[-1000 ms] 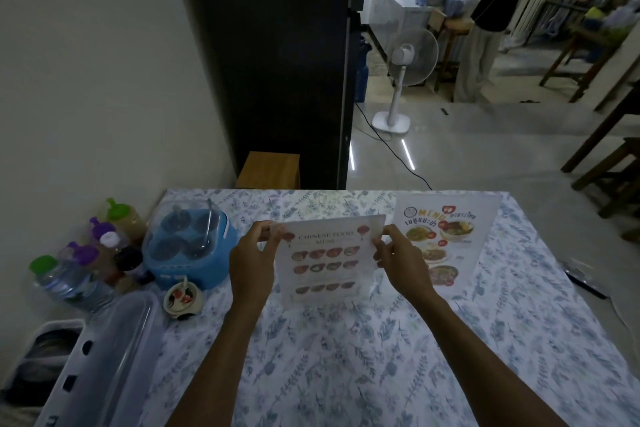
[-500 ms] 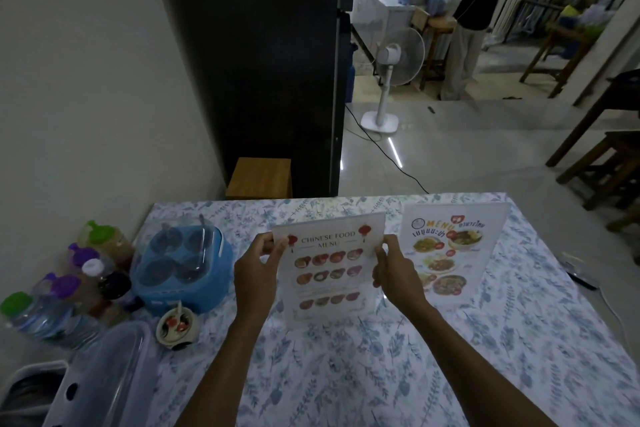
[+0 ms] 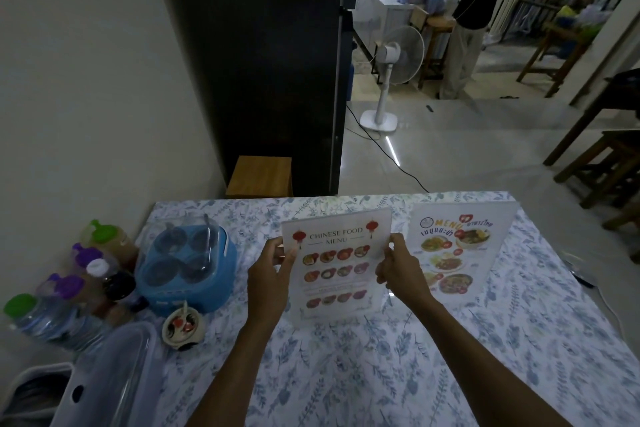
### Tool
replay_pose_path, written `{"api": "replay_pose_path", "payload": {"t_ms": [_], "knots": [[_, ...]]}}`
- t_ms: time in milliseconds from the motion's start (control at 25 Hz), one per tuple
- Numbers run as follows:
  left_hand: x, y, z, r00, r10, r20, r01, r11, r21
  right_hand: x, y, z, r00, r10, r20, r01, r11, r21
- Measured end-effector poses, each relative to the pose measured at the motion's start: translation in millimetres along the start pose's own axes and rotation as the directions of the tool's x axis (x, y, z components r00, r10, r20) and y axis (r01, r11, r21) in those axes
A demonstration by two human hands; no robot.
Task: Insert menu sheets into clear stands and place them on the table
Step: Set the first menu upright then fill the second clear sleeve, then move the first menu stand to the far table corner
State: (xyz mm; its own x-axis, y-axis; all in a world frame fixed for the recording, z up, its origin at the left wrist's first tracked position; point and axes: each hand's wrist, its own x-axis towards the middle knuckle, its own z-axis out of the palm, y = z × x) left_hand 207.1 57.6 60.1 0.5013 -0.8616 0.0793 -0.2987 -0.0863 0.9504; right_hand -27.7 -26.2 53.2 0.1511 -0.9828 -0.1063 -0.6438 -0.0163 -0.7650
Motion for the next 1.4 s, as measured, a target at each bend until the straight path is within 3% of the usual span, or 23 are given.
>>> {"api": "replay_pose_path", "payload": {"t_ms": [320,480,760,1000,1200,1400], "knots": [[-9,-5,-1,0.999,-0.024,0.036,0.020,0.995,0.101,-7,1,-8,0.998,0.024,0.051,-0.023,0.999,-0.031],[-18,-4,-5,0.998,-0.053,-0.033,0.056,0.994,0.097,-13,2,-14,0.998,0.033,0.045,-0.032,0.999,-0.003],[-36,3,-6,0.995,0.022,-0.094,-0.011,0.993,0.114,-26,13,-28,0.999,0.014,0.036,-0.014,1.000,-0.012],[-73,8,38,0.997,0.069,0.019,-0.071,0.988,0.138,-48,51,-54,0.998,0.056,-0.003,-0.056,0.998,-0.020],[-92,11,102,0.974,0.113,0.198,-0.145,0.977,0.156,-63,101,-89,0.988,0.148,-0.040,-0.148,0.989,0.003],[-98,15,168,0.948,0.072,0.311,-0.143,0.966,0.215,-65,159,-127,0.970,0.238,-0.047,-0.235,0.970,0.061]]}}
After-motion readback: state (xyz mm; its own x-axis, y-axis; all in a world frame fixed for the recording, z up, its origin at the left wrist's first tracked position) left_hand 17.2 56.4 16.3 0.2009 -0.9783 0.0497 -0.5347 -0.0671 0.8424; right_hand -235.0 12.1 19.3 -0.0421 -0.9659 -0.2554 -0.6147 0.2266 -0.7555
